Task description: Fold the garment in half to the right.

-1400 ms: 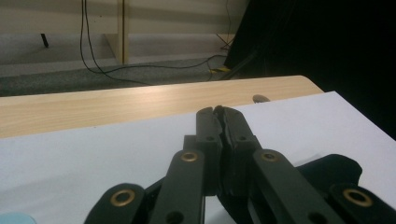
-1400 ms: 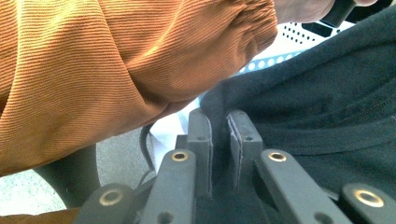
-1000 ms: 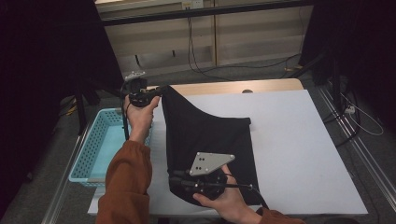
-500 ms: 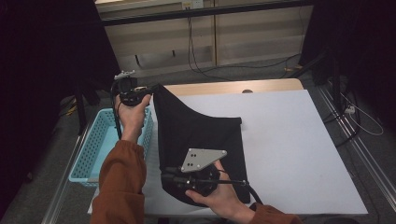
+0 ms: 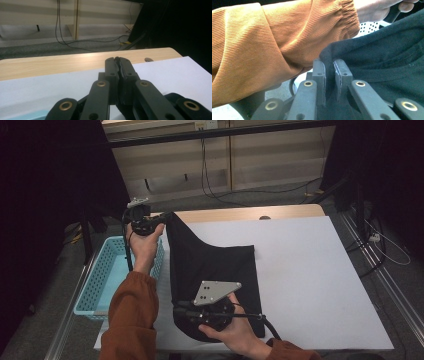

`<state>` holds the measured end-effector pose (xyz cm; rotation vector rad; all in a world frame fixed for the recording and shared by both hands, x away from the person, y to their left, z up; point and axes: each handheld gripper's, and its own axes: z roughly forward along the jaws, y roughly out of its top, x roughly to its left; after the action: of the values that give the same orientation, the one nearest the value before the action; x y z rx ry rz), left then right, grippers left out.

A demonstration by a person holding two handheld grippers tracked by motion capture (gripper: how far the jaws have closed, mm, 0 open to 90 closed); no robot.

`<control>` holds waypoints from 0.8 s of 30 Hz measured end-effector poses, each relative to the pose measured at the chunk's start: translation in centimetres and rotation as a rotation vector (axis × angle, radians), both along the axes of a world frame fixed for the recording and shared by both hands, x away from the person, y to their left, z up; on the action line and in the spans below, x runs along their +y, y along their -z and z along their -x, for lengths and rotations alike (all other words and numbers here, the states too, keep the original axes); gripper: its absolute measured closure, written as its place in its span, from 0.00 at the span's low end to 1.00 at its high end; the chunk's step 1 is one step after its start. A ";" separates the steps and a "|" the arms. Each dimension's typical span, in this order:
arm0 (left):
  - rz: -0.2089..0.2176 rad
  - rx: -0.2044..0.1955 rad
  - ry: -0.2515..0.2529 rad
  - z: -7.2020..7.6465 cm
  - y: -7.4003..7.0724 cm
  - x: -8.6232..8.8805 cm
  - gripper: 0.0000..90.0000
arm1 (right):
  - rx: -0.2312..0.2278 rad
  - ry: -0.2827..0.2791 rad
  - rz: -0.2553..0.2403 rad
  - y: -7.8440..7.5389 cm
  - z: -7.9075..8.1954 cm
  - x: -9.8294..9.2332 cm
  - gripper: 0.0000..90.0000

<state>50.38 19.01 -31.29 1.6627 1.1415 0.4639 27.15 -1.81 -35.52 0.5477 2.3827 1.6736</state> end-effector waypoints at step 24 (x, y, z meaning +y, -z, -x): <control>-0.027 0.016 0.073 -0.5 2.0 -5.4 0.96 | 0.034 0.053 0.034 1.8 0.8 -3.1 0.91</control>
<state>50.90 13.66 -33.28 1.7278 1.0867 0.4222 26.38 -4.90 -37.29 0.6331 2.3934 1.6120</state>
